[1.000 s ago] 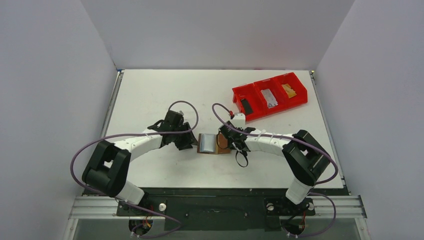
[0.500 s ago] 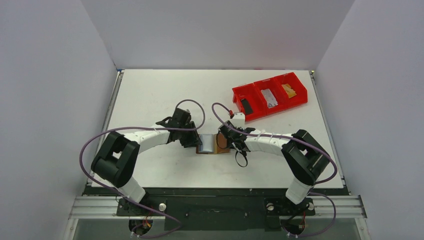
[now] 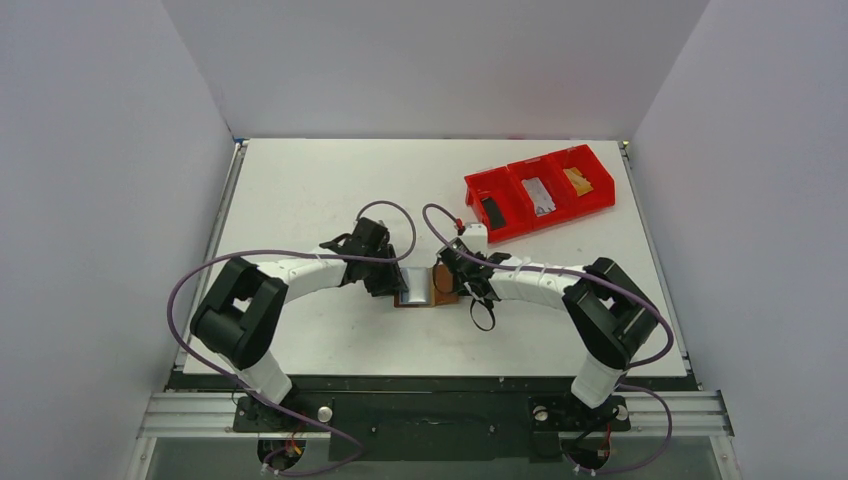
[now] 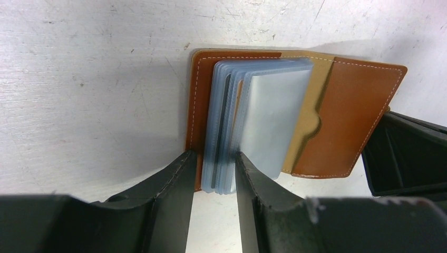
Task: Take the credit cards out of the card holder
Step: Open the card holder at the center of the board.
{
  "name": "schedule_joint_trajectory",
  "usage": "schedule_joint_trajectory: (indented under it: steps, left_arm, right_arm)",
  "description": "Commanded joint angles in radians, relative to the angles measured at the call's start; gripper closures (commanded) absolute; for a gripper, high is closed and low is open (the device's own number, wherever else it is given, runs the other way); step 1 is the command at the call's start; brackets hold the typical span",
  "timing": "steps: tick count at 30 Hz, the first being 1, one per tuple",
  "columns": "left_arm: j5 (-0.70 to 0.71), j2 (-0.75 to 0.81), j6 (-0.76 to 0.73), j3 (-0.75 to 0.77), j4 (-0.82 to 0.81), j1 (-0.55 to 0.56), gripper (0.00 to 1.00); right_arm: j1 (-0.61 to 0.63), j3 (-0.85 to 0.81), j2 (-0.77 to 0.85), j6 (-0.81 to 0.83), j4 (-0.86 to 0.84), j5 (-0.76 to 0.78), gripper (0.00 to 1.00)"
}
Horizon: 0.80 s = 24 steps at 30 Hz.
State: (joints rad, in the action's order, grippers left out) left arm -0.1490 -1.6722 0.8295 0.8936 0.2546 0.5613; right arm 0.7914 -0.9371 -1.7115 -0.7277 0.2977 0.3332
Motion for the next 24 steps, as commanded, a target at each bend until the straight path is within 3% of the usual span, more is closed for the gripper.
schedule_joint_trajectory:
  steps: [1,3,6,8,10,17,24]
  left_arm:
    - [0.044,-0.015,0.023,-0.001,-0.006,0.011,0.70]
    - [0.050,-0.003,0.034,-0.013,-0.008,0.011,0.71]
    - [0.058,0.028,0.048,-0.036,-0.011,0.011,0.73]
    - [0.059,0.043,0.053,-0.046,-0.011,0.011,0.74]
    - [0.056,0.055,0.056,-0.053,-0.013,0.011,0.74]
    - [0.036,0.066,0.050,-0.048,-0.026,0.012,0.74]
    - [0.065,0.117,0.071,-0.062,-0.008,-0.002,0.70]
  right_arm:
    - [-0.004,-0.062,0.039,0.010,-0.012,-0.065,0.99]
    - [-0.009,-0.089,0.066,0.018,0.016,-0.070,0.89]
    - [-0.009,-0.122,0.103,0.030,0.068,-0.064,0.62]
    - [-0.009,-0.147,0.132,0.033,0.098,-0.060,0.51]
    - [-0.009,-0.175,0.166,0.034,0.135,-0.056,0.46]
    - [0.074,-0.278,0.241,0.045,0.180,-0.065,0.43]
    - [0.126,-0.299,0.128,0.018,0.115,-0.163,0.44]
